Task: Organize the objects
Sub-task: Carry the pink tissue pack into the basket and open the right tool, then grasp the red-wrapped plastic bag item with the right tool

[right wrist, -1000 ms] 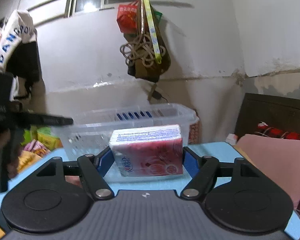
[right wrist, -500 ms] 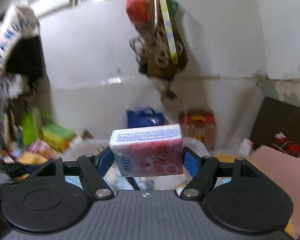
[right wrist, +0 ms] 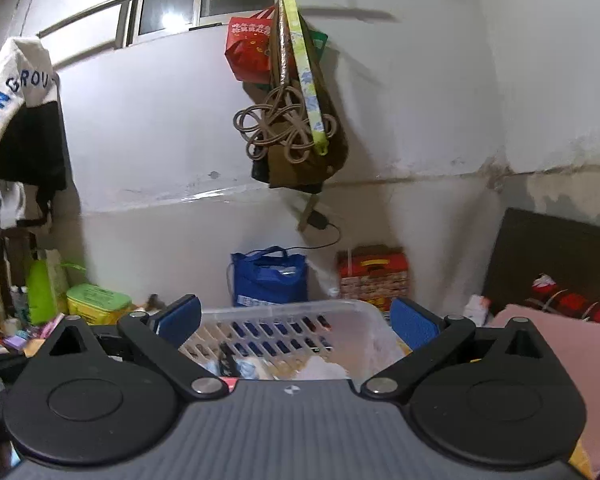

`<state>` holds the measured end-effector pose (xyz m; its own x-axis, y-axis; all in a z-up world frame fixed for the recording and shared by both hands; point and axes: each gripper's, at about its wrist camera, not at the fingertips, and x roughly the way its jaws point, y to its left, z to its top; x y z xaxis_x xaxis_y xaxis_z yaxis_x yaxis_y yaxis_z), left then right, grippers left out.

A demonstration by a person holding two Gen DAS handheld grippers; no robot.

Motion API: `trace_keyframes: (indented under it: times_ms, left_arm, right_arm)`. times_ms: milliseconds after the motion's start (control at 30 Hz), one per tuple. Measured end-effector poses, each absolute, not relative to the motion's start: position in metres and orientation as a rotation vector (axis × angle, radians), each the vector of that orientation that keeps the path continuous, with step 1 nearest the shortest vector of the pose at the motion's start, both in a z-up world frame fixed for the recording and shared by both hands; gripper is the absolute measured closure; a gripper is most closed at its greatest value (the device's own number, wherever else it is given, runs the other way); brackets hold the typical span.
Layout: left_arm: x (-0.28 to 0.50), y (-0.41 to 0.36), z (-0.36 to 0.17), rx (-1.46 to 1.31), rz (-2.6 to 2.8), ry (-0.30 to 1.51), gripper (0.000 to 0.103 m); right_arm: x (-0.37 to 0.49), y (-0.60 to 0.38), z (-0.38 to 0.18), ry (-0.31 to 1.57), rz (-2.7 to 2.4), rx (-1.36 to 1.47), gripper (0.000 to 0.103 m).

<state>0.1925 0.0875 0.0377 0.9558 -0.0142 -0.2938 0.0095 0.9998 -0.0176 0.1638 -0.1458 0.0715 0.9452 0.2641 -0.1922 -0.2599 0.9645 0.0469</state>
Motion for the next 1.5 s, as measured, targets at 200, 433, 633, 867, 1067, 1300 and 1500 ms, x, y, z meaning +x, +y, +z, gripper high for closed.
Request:
trace_keyframes:
  times_ms: [200, 433, 633, 867, 1067, 1300, 1500]
  left_arm:
    - [0.192, 0.087, 0.038, -0.016, -0.012, 0.298, 0.067]
    - [0.192, 0.087, 0.037, -0.015, -0.011, 0.298, 0.067]
    - [0.192, 0.087, 0.037, -0.015, -0.012, 0.298, 0.067]
    - [0.191, 0.087, 0.038, -0.013, -0.015, 0.298, 0.067]
    - [0.192, 0.087, 0.038, -0.013, -0.014, 0.298, 0.067]
    - [0.192, 0.087, 0.038, -0.013, -0.015, 0.298, 0.067]
    - [0.192, 0.087, 0.038, -0.013, -0.014, 0.298, 0.067]
  right_arm:
    - [0.126, -0.153, 0.045, 0.19, 0.244, 0.051, 0.0]
    - [0.084, -0.137, -0.013, 0.289, 0.171, 0.171, 0.0]
    - [0.049, -0.098, -0.049, 0.313, 0.175, 0.168, 0.0]
    - [0.028, -0.059, -0.057, 0.294, 0.268, 0.092, 0.0]
    - [0.021, -0.043, -0.067, 0.324, 0.299, 0.064, 0.0]
    - [0.02, -0.029, -0.076, 0.318, 0.284, 0.003, 0.009]
    - [0.017, -0.022, -0.08, 0.297, 0.325, -0.017, 0.04]
